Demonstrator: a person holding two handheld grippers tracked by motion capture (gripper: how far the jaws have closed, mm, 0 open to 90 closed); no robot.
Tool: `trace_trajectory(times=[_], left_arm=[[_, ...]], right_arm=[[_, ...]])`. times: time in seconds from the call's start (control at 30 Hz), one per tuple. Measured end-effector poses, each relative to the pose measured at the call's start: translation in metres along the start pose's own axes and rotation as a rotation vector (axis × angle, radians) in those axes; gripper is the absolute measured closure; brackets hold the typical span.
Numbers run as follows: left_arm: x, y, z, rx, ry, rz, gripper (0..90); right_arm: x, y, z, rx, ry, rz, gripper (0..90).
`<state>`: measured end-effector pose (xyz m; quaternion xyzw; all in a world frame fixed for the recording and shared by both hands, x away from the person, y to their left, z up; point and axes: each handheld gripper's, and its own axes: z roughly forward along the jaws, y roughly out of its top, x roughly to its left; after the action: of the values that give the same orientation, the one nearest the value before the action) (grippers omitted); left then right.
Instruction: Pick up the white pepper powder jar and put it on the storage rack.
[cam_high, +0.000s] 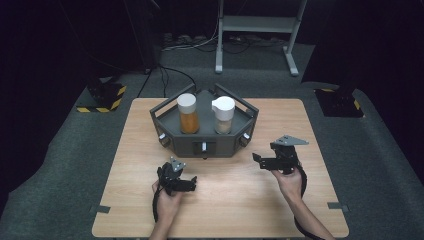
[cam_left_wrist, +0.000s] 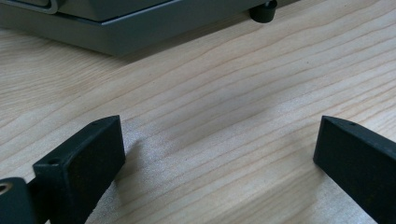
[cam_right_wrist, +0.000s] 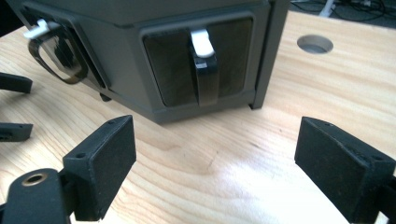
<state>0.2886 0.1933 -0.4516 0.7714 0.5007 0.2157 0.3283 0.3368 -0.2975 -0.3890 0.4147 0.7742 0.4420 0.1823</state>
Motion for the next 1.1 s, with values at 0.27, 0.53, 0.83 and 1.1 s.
trace_trajectory(times=[0.27,0.53,0.83,1.1], left_arm=[[0.000,0.000,0.000,0.000,0.000,0.001,2.0],[0.000,0.000,0.000,0.000,0.001,0.000,2.0],[0.000,0.000,0.000,0.000,0.001,-0.001,2.1],[-0.001,0.000,0.000,0.000,0.002,-0.001,2.1]], right_arm=[[-0.004,-0.018,-0.001,0.020,-0.022,0.026,11.8],[-0.007,-0.038,0.001,0.045,-0.043,0.063,11.8],[-0.001,-0.050,0.007,0.085,-0.077,0.051,11.8],[0.010,-0.056,0.014,0.125,-0.102,0.017,11.7]])
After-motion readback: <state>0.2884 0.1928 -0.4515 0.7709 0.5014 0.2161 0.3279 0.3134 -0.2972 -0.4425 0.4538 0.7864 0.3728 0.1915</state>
